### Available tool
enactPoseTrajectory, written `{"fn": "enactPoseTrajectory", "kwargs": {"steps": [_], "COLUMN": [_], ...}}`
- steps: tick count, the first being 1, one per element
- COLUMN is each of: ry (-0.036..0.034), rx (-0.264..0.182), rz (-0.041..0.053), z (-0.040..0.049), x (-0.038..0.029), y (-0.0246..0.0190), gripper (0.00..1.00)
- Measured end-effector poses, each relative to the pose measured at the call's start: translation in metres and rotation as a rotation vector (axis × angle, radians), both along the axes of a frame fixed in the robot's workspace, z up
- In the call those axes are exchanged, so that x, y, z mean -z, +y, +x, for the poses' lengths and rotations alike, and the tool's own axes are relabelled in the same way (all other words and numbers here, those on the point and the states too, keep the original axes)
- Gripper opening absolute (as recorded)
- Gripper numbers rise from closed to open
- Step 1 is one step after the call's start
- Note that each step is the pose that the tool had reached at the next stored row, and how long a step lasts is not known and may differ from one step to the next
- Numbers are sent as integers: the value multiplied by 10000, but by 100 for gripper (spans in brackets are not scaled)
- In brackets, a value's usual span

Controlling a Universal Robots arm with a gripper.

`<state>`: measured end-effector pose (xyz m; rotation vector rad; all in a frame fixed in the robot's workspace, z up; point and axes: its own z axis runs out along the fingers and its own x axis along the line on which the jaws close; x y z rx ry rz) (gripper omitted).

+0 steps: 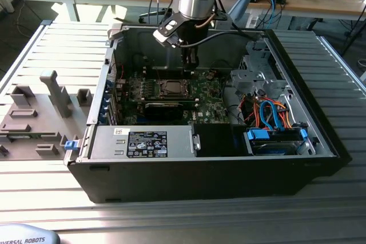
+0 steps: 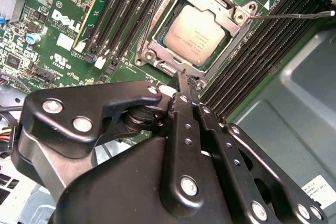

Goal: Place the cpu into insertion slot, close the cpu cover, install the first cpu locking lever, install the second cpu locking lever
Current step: 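Close the cpu cover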

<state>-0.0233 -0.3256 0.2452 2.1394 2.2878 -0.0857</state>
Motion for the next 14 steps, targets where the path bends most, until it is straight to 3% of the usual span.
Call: {"fn": "enactPoseTrajectory", "kwargs": {"steps": [14], "ry": [1], "rx": [0], "rz": [-1], "z": [-48], "x": [92], "y": [0], "gripper": [11]}}
